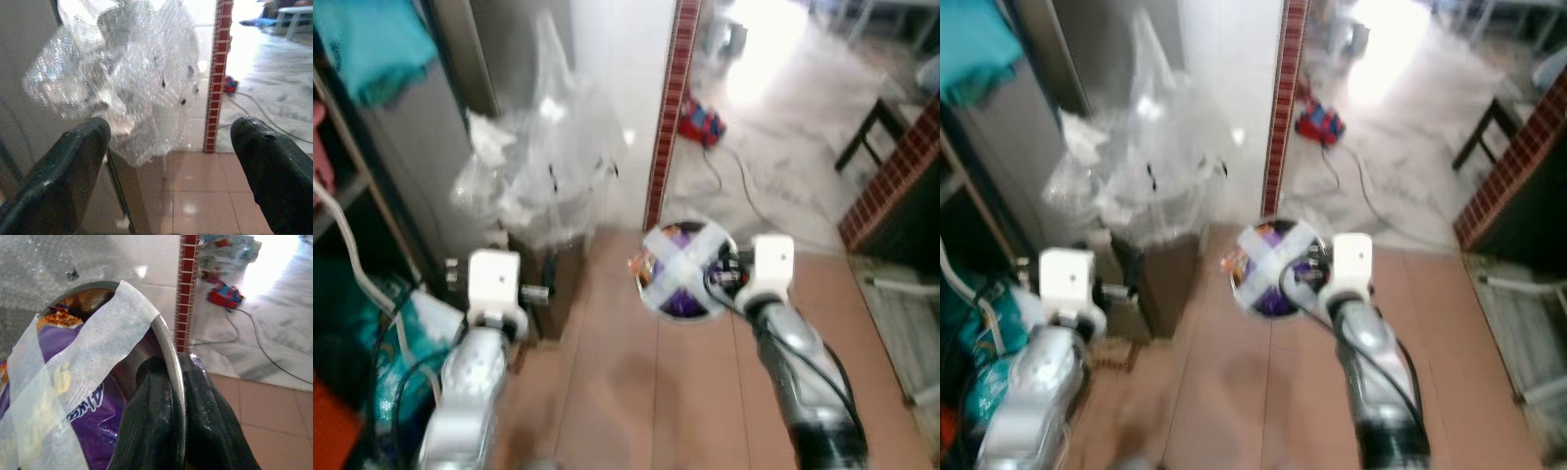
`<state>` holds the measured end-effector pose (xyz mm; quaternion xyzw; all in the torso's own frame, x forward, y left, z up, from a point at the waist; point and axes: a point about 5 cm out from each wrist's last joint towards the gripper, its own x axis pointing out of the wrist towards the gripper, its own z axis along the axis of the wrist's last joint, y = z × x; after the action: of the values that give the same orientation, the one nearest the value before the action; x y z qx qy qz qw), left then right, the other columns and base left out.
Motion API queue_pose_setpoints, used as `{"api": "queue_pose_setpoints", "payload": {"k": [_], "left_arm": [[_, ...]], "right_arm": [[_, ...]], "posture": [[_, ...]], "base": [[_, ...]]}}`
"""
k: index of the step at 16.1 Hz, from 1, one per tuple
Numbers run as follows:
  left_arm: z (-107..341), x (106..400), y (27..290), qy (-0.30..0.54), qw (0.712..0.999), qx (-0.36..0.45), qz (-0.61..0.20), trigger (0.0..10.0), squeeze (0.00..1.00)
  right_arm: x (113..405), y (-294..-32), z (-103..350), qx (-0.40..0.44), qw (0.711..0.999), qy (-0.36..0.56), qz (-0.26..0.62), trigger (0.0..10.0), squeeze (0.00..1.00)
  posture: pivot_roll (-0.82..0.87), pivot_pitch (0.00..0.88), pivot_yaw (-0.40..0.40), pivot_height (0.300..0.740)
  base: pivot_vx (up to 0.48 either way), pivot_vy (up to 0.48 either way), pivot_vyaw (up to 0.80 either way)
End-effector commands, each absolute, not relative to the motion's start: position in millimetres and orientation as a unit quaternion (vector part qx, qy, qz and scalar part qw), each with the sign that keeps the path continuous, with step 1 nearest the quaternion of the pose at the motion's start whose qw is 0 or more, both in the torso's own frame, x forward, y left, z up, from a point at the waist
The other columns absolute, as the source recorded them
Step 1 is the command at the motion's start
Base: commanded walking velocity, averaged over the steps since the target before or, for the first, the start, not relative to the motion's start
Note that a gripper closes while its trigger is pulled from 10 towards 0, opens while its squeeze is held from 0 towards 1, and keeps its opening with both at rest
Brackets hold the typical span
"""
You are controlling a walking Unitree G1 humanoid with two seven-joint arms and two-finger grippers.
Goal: Restocking fridge
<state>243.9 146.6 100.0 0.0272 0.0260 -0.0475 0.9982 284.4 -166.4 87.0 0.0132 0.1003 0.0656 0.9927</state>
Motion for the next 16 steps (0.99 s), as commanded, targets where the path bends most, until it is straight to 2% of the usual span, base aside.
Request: {"api": "queue_pose_setpoints", "payload": {"k": [1, 7, 12, 16], "left_arm": [[100.0, 244.4, 152.3, 0.027, 0.998, 0.037, -0.04, 10.0, 0.0], [100.0, 243.7, 149.9, 0.025, 0.998, 0.033, -0.04, 10.0, 0.0], [103.7, 245.8, 155.9, 0.015, 0.999, 0.042, -0.005, 10.0, 0.0], [107.6, 246.7, 164.0, 0.008, 0.998, 0.051, 0.028, 10.0, 0.0]], "right_arm": [[288.4, -158.4, 97.9, 0.017, 0.994, 0.074, 0.081, 10.0, 0.0], [288.5, -159.0, 96.4, 0.02, 0.993, 0.078, 0.081, 10.0, 0.0], [288.4, -157.6, 95.7, 0.017, 0.993, 0.077, 0.091, 10.0, 0.0], [288.3, -157.3, 94.9, 0.019, 0.993, 0.079, 0.09, 10.0, 0.0]], "posture": [[0.04, 0.0, -0.015, 0.74], [0.04, 0.0, -0.016, 0.74], [0.04, 0.0, -0.016, 0.74], [0.04, 0.0, -0.013, 0.74]], "base": [[0.345, 0.0, 0.0], [0.301, 0.0, 0.0], [0.315, 0.0, 0.0], [0.0, 0.0, 0.11]]}}
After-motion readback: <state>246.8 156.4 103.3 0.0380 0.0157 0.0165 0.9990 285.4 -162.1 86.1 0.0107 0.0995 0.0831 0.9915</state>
